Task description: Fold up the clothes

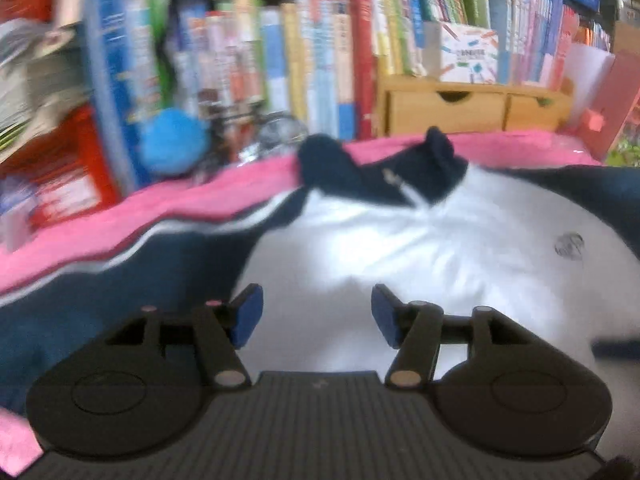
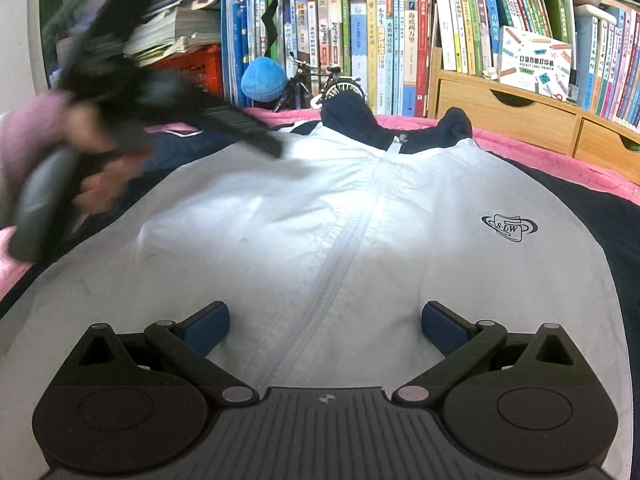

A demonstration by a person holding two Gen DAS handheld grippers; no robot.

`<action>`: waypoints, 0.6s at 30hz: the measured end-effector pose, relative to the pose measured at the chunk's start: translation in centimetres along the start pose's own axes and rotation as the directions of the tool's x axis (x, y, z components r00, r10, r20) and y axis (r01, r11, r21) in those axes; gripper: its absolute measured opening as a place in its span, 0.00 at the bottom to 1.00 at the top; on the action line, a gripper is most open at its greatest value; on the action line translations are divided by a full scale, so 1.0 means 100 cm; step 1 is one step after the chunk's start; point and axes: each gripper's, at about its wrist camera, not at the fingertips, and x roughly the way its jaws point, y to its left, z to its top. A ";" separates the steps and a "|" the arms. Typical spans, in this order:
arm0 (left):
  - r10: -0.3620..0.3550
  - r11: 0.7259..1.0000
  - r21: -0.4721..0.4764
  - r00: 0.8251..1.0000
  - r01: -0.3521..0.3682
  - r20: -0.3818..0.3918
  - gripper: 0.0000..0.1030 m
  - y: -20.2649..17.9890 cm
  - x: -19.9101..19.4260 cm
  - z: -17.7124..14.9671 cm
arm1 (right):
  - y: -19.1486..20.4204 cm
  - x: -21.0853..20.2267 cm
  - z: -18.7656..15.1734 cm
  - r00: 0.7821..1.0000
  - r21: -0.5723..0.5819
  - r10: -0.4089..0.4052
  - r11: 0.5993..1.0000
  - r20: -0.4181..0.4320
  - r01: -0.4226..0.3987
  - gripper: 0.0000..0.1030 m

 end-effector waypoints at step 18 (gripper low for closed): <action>-0.040 0.986 -0.157 0.997 0.051 0.072 0.69 -0.013 -0.109 -0.104 | 0.004 0.002 0.003 1.000 0.004 -0.025 1.000 -0.002 0.025 1.00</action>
